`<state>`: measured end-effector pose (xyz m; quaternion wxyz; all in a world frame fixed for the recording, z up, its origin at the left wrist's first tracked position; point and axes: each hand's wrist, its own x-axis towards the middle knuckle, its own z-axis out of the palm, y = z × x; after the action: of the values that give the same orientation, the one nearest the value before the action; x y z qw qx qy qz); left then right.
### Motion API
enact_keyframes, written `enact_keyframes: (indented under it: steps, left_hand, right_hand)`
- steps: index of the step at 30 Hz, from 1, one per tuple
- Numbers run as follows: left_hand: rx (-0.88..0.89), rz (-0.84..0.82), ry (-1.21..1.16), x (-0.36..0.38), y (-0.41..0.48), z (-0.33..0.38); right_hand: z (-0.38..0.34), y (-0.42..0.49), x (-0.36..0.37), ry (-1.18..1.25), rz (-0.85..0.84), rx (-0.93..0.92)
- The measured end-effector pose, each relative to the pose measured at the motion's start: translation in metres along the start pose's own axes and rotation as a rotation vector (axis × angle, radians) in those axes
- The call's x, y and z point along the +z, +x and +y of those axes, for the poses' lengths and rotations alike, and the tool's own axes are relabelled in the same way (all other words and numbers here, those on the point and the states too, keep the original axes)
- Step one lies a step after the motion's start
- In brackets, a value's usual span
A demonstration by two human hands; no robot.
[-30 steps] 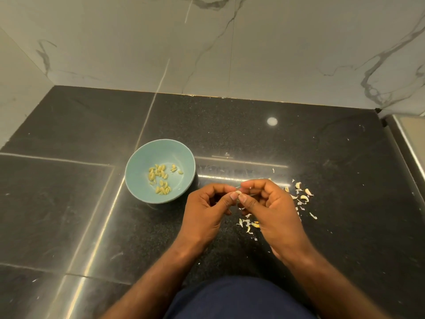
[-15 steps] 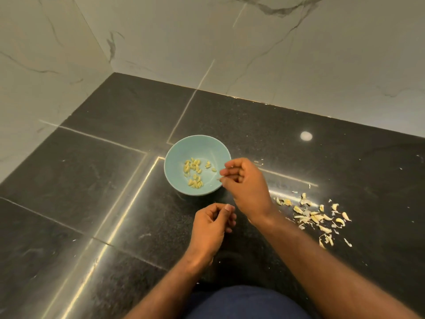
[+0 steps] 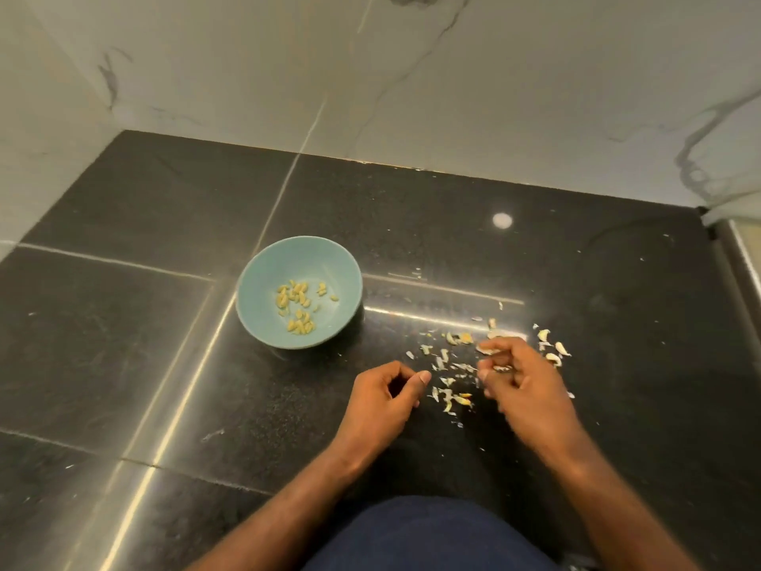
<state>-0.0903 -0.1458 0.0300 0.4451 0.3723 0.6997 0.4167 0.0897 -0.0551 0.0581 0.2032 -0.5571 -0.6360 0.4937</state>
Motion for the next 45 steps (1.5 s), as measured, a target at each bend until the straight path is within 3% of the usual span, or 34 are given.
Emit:
enact_keyframes:
  steps: [2, 6, 10, 15, 22, 29, 35, 37, 40, 45]
  left_hand:
    - [0.056, -0.007, -0.01, 0.014, 0.002, 0.004]
    - [0.135, -0.005, 0.015, 0.033, 0.009, 0.006]
    - [0.191, 0.079, 0.064, 0.045, 0.017, -0.006]
    - [0.329, 0.157, 0.18, 0.05, 0.021, -0.02]
    - [0.323, 0.181, 0.183, 0.05, 0.021, -0.02]
    - [0.313, 0.194, 0.183, 0.049, 0.017, -0.011]
    - [0.098, -0.127, -0.064, 0.049, -0.004, 0.033]
    - [0.063, -0.161, -0.1, 0.048, -0.003, 0.039]
    - [0.044, -0.156, -0.151, 0.042, 0.0, 0.043]
    - [0.127, -0.132, -0.135, 0.037, -0.002, 0.045]
  right_hand:
    - [0.011, -0.006, -0.008, -0.066, 0.004, 0.008]
    - [0.012, -0.013, -0.027, 0.082, 0.297, -0.021]
    - [0.026, -0.011, -0.038, -0.228, 0.053, 0.011]
    - [0.038, -0.011, -0.042, -0.285, 0.227, 0.089]
    - [0.034, -0.012, -0.032, -0.57, -0.018, 0.152]
    - [0.022, -0.017, -0.023, -0.219, 0.005, 0.041]
    - [0.01, -0.017, -0.021, -0.185, 0.029, -0.22]
    - [0.005, -0.019, -0.02, -0.147, 0.032, -0.276]
    - [-0.001, -0.02, -0.02, 0.033, -0.001, -0.2]
    - [-0.008, -0.019, -0.02, 0.54, -0.05, -0.035]
